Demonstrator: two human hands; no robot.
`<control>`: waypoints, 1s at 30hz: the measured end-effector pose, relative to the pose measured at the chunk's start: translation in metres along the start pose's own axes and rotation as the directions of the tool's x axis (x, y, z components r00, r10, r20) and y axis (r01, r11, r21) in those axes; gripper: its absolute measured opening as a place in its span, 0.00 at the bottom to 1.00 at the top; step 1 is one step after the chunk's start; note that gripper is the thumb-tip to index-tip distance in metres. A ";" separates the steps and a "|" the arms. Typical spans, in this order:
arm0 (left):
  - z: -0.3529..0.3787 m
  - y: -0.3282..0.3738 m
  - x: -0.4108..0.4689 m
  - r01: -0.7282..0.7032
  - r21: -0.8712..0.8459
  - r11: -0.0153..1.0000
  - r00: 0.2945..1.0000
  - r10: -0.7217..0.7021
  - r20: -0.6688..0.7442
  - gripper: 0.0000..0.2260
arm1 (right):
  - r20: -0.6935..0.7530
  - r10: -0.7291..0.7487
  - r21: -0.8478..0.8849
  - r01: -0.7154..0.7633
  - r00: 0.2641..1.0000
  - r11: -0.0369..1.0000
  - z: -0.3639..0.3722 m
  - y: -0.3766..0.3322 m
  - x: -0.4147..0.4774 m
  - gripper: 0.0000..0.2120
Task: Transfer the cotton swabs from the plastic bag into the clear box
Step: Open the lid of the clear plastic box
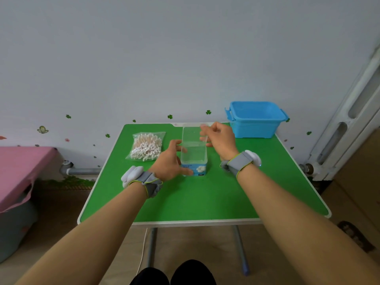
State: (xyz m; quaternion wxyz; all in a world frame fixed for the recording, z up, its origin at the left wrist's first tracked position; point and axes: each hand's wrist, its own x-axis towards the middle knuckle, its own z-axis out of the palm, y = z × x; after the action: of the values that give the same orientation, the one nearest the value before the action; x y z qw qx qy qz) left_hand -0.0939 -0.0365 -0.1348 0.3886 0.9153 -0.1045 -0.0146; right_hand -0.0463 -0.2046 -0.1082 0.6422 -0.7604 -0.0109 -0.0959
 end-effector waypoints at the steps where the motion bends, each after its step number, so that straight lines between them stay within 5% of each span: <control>1: 0.000 0.000 0.000 0.002 -0.010 1.000 1.000 -0.002 -0.004 0.46 | -0.015 0.019 0.040 -0.018 1.000 0.999 0.002 0.003 0.001 0.14; 7: 0.002 -0.001 -0.003 -0.016 -0.032 0.999 1.000 0.015 -0.025 0.58 | -0.046 0.022 0.004 -0.022 0.999 1.000 0.004 0.017 0.002 0.04; 14: 0.001 0.001 -0.001 -0.012 -0.016 1.000 1.000 0.012 0.005 0.50 | 0.016 -0.019 -0.278 0.022 1.000 0.960 0.005 0.022 -0.002 0.07; 30: 0.001 0.013 -0.012 0.009 -0.027 1.000 1.000 -0.009 -0.024 0.53 | -0.020 -0.123 -0.303 0.111 0.992 0.946 -0.002 0.004 -0.018 0.07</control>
State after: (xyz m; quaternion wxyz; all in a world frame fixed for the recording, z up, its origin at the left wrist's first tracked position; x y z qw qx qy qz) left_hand -0.1085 -0.0429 -0.1268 0.4018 0.9107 -0.0956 -0.0069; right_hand -0.0638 -0.2049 -0.1143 0.5120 -0.8454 -0.0289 -0.1491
